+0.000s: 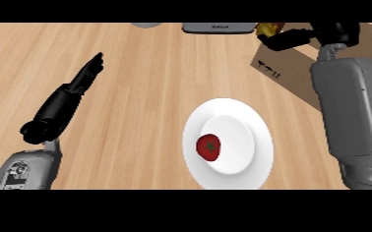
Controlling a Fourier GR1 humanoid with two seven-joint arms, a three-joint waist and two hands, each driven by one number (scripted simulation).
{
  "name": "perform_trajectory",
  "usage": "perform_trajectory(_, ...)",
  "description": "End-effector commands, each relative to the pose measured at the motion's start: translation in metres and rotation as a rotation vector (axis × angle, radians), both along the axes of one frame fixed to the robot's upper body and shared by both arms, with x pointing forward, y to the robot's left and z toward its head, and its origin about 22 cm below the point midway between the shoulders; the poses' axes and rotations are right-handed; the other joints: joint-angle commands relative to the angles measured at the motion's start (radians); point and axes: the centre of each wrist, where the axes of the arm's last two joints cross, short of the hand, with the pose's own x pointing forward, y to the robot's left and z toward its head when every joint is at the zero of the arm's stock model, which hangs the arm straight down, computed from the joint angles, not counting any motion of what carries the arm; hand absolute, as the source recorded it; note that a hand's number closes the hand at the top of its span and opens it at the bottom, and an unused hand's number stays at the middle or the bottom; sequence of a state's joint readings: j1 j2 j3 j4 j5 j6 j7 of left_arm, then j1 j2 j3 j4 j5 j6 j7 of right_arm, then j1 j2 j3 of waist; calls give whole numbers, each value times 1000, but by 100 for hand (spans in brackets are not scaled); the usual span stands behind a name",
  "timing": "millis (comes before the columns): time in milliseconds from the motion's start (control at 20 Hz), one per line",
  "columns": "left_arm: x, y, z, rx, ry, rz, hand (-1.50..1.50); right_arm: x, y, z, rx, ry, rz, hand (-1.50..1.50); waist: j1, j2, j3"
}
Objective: Pick the sweet potato from the plate and place it in the cardboard box
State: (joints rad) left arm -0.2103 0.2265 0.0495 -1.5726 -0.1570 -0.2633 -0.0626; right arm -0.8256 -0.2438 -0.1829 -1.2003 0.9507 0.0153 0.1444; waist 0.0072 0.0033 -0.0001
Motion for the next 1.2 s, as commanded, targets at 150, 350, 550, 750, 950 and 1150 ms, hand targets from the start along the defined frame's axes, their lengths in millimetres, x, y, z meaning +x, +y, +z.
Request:
perform_trajectory(150,2,-5,-8,5,0,-9,0,20,-67,12,-105,54,-129,150,4,2,0)
perform_trajectory(350,8,-8,13,-5,-16,-29,0,31,-105,5,-138,251,-132,150,24,8,1)
perform_trajectory(550,8,-6,5,3,-12,-27,0,35,-123,0,-153,445,-105,150,26,9,0)
perform_trajectory(750,7,-32,2,-14,-1,-40,0,22,-172,-1,-172,553,-73,150,36,14,2)
perform_trajectory(950,15,-8,11,-12,-4,-38,0,20,-171,-41,-219,680,-96,150,40,17,2)
perform_trajectory(1150,9,-7,3,-8,-8,-49,0,16,-184,-40,-157,705,84,-150,44,18,3)
